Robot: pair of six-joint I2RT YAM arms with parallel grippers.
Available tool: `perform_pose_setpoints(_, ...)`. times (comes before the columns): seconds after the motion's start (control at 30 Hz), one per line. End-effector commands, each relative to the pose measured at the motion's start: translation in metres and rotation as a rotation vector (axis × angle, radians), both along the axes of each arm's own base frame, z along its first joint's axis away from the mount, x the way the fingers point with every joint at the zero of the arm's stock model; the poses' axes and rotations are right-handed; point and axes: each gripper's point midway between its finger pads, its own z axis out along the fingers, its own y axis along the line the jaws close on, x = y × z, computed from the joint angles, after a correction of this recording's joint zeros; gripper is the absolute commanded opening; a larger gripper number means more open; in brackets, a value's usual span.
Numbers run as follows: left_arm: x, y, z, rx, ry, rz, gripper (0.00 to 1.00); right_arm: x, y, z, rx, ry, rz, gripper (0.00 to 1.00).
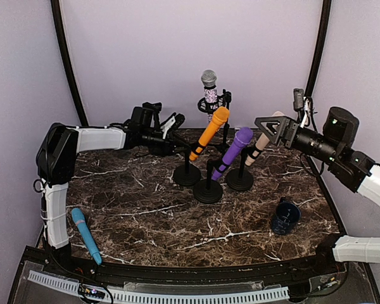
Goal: Remove the microphone from the stand
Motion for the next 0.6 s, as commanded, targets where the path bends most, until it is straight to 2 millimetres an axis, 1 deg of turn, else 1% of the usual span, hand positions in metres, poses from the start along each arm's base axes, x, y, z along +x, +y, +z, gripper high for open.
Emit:
perform_pose_setpoints(0.0,-0.013,-0.002,0.010,-0.011,0.026,-0.057,0.20,-0.004,-0.002,0.008,0.023,-0.033,0.004,0.99)
perform_pose_setpoints(0.13,-0.015,0.002,0.008,0.003,0.004,-0.029,0.15,-0.004,-0.004,0.009,0.024,-0.037,-0.001,0.98)
perform_pose_setpoints(0.17,-0.014,0.002,0.011,-0.007,-0.027,-0.019,0.14,-0.005,-0.004,0.008,0.025,-0.036,-0.003,0.99)
perform_pose_setpoints(0.2,-0.017,0.006,0.008,0.003,-0.035,0.007,0.13,-0.004,-0.005,0.008,0.026,-0.038,-0.010,0.99)
perform_pose_setpoints(0.23,-0.015,0.006,0.015,-0.016,-0.081,0.020,0.11,-0.004,-0.006,0.007,0.026,-0.038,-0.015,0.99)
perform_pose_setpoints(0.27,-0.017,0.011,0.012,-0.009,-0.082,0.049,0.08,-0.004,-0.007,0.005,0.024,-0.037,-0.020,0.99)
perform_pose_setpoints(0.3,-0.014,0.012,0.018,-0.025,-0.122,0.075,0.05,-0.004,-0.007,0.004,0.024,-0.034,-0.023,0.99)
perform_pose_setpoints(0.33,-0.018,0.017,0.018,-0.028,-0.115,0.094,0.04,-0.003,-0.008,0.003,0.022,-0.035,-0.025,0.99)
perform_pose_setpoints(0.37,-0.014,0.019,0.023,-0.045,-0.137,0.127,0.02,-0.003,-0.008,0.003,0.022,-0.034,-0.027,0.99)
perform_pose_setpoints(0.4,-0.019,0.023,0.021,-0.046,-0.134,0.141,0.02,-0.003,-0.007,0.002,0.019,-0.033,-0.027,0.99)
perform_pose_setpoints(0.43,-0.020,0.026,0.018,-0.054,-0.137,0.166,0.01,-0.002,-0.007,0.002,0.018,-0.034,-0.028,0.99)
perform_pose_setpoints(0.47,-0.022,0.028,0.024,-0.068,-0.145,0.174,0.01,-0.002,-0.007,0.001,0.015,-0.032,-0.026,0.99)
perform_pose_setpoints(0.5,-0.025,0.031,0.020,-0.075,-0.133,0.189,0.01,-0.001,-0.006,0.001,0.014,-0.033,-0.026,0.99)
perform_pose_setpoints(0.53,-0.027,0.033,0.029,-0.096,-0.151,0.196,0.01,-0.001,-0.006,0.001,0.012,-0.035,-0.024,0.99)
perform_pose_setpoints(0.57,-0.032,0.035,0.022,-0.093,-0.126,0.209,0.01,0.000,-0.005,0.002,0.011,-0.037,-0.023,0.99)
